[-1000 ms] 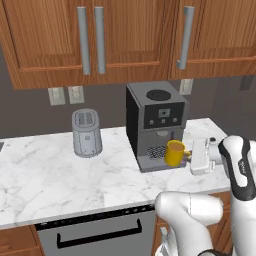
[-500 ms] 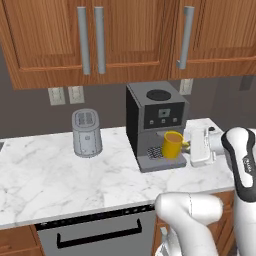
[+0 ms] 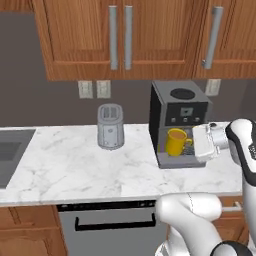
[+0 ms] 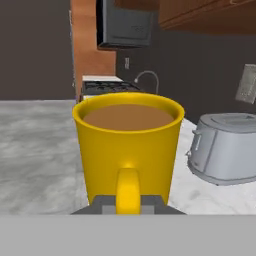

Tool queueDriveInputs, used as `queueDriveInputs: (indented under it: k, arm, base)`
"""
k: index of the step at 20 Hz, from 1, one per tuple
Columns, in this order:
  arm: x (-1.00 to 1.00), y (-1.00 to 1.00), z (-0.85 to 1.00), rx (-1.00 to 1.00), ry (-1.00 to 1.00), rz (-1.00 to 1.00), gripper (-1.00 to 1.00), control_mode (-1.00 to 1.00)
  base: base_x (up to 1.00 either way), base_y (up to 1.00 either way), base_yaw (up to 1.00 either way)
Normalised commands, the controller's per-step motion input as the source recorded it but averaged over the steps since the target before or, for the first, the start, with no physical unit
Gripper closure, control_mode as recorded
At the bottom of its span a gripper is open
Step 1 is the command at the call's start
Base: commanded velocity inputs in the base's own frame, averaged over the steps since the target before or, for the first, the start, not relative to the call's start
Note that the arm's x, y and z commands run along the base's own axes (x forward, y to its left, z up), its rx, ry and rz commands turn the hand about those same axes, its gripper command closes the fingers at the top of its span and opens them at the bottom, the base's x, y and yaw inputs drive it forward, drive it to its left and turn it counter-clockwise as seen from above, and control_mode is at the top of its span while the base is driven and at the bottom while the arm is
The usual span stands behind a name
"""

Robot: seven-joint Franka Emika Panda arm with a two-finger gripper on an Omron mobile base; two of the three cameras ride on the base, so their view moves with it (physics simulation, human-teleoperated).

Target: Pick up the brewed coffee from the coffee machine and place it next to the breakfast plate on the dining counter.

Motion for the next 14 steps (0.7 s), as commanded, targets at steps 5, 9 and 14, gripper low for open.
queueDriveInputs:
  k: [5, 9, 14]
  arm:
    - [0.00, 0.00, 0.00, 0.00, 0.00, 0.00, 1.00, 1.00]
    - [0.00, 0.00, 0.00, 0.00, 0.00, 0.00, 1.00, 1.00]
    - [0.00, 0.00, 0.00, 0.00, 0.00, 0.00, 1.00, 1.00]
  base:
    - [-0.41, 0.89, 0.71]
    - [-0.30, 1.00, 0.77]
    - [-0.13, 0.98, 0.73]
